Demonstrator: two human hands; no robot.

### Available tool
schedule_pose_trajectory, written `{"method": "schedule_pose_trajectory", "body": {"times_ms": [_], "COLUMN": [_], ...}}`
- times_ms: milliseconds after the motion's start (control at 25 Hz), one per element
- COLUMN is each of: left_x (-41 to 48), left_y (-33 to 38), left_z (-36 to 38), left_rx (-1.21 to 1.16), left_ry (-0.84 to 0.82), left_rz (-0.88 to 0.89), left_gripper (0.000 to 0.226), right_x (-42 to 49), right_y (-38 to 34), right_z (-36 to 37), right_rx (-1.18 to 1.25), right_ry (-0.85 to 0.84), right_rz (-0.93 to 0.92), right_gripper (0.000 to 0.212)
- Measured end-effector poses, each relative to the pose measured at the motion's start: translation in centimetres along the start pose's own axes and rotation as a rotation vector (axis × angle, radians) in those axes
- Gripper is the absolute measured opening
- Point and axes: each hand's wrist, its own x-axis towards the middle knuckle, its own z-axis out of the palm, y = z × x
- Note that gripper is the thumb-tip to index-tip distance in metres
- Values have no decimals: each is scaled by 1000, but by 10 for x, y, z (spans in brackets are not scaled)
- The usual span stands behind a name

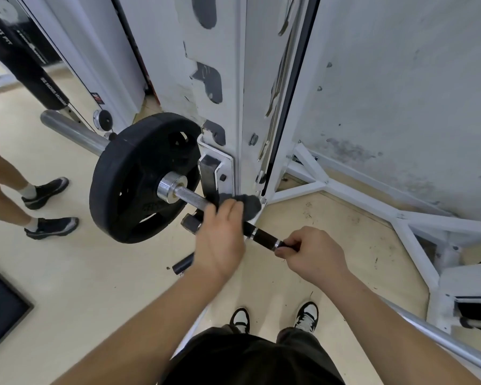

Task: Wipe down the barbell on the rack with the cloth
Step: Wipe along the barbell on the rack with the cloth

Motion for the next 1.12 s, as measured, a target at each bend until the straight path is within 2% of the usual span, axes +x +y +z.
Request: {"method": "schedule_pose_trajectory", "body": {"times_ms": [40, 120, 200, 240, 320, 400, 480, 560, 600, 640, 720, 800, 840, 880, 920, 1000, 1120], "left_x": [-13, -37, -26, -14, -4, -24, -56, -72, -72, -73, -72, -62, -50, -38, -31, -38, -67], "left_y": [18, 44, 24, 5, -20, 5, 43, 44, 33, 19, 5, 9, 15, 24, 35, 59, 86], "left_z": [8, 18, 12, 7, 2, 2, 7, 7, -1, -7, -18, -18, -11, -5, 3, 21, 16], "left_rx": [-29, -89, -140, -138, -92, -147, -331, -526, -633, -720, -901, -1369, -1585, -1723, -1748, -1648, -1780], "left_ry": [-21, -77, -89, -71, 41, 73, -51, -107, -87, -41, 14, -7, -11, 6, 22, -4, -376], "left_rz": [52, 281, 409, 369, 116, -87, -21, 98, 20, -148, -695, -1199, -1303, -1317, -1301, -1267, -1145], "left_gripper": [40, 40, 45, 47, 48, 52, 48, 35, 28, 22, 11, 15, 19, 25, 30, 34, 23], "right_x": [0, 1, -2, -3, -3, -1, 1, 1, 0, 0, 3, 3, 3, 2, 1, -1, -6], "right_y": [-1, 0, 0, -1, -3, -4, -6, -6, -6, -7, -7, -7, -7, -5, -3, 3, 19], "right_z": [-1, -2, -1, 0, 0, 0, 0, -1, 0, 1, 1, 1, 2, 3, 3, 6, 0], "right_rx": [-6, -30, -36, -31, -22, -37, -87, -125, -121, -108, -98, -119, -116, -97, -63, 18, 127], "right_ry": [0, 16, 20, 16, 20, 23, 25, 26, 27, 31, 29, 35, 46, 57, 60, 36, 10], "right_rz": [6, 9, 3, 4, 8, 24, 35, 18, 16, 21, 35, 31, 24, 14, 0, -39, -114], "right_gripper": [13, 21, 23, 19, 15, 14, 9, 5, 6, 10, 15, 17, 16, 13, 11, 13, 22]}}
